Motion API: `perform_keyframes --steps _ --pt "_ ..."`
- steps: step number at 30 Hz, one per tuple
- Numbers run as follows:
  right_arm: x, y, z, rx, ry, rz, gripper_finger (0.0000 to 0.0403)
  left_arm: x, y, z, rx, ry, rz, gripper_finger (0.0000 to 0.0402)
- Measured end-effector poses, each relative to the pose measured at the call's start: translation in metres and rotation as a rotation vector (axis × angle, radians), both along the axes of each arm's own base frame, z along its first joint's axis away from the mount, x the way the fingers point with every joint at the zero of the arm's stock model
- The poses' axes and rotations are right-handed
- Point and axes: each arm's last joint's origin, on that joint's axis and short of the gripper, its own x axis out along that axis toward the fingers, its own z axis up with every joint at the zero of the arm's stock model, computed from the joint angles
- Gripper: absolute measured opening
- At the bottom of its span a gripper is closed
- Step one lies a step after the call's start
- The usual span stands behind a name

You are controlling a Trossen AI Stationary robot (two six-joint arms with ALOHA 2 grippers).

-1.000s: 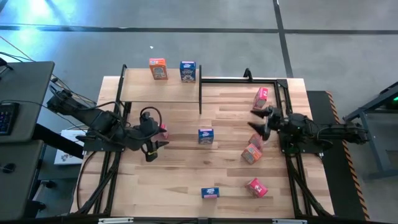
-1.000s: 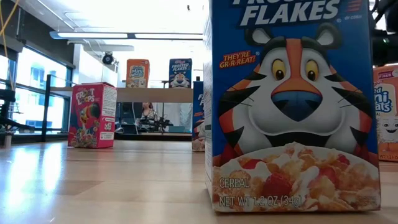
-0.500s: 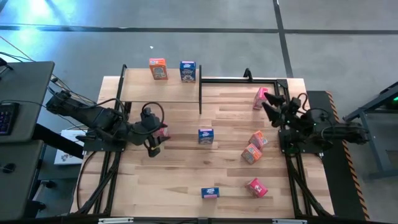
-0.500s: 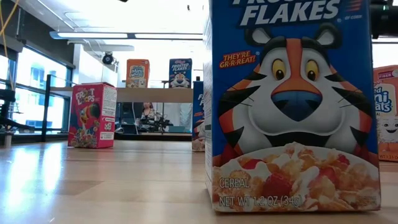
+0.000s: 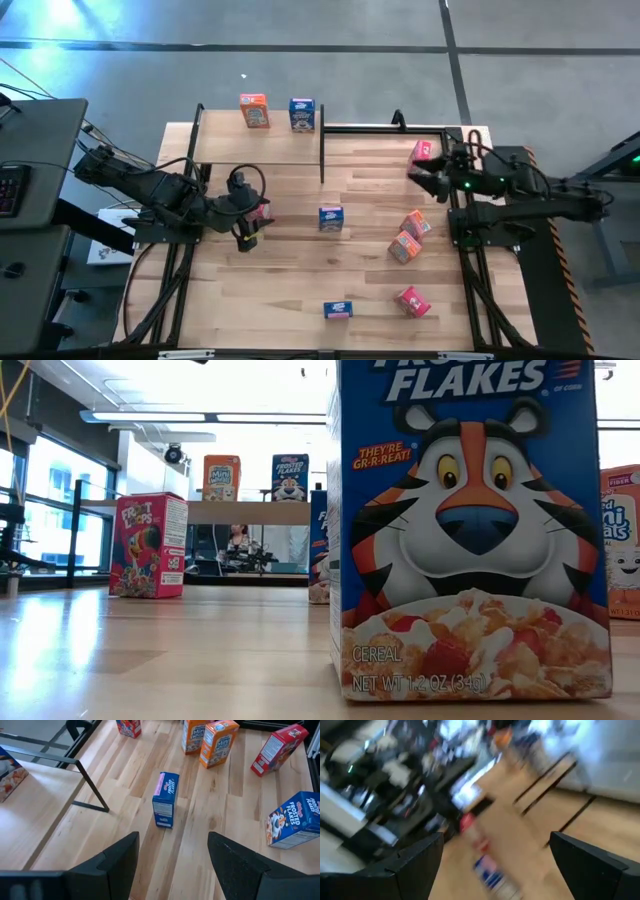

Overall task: Stack cereal on shelf
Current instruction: Put the bottom right red cereal box on the the shelf

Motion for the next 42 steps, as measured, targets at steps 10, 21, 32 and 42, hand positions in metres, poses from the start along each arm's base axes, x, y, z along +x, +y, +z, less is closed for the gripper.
perform_keyframes --steps 10,21,32,42 --pt "0.053 0.027 0.032 0.232 0.291 0.221 0.0358 0.000 0.000 0.000 0.004 0.001 -0.003 0.0228" --pt "0.090 0.074 0.043 0.288 0.709 0.121 0.0358 0.000 0.000 0.000 0.004 0.001 -0.003 0.0228" --pt "0.102 0.117 0.025 0.364 0.925 0.071 0.0358 0.001 0.000 0.000 0.031 0.004 -0.028 0.0228" --pt "0.097 0.155 0.010 0.426 0.998 0.061 0.0358 0.003 0.009 0.000 0.038 0.005 0.012 0.0228"
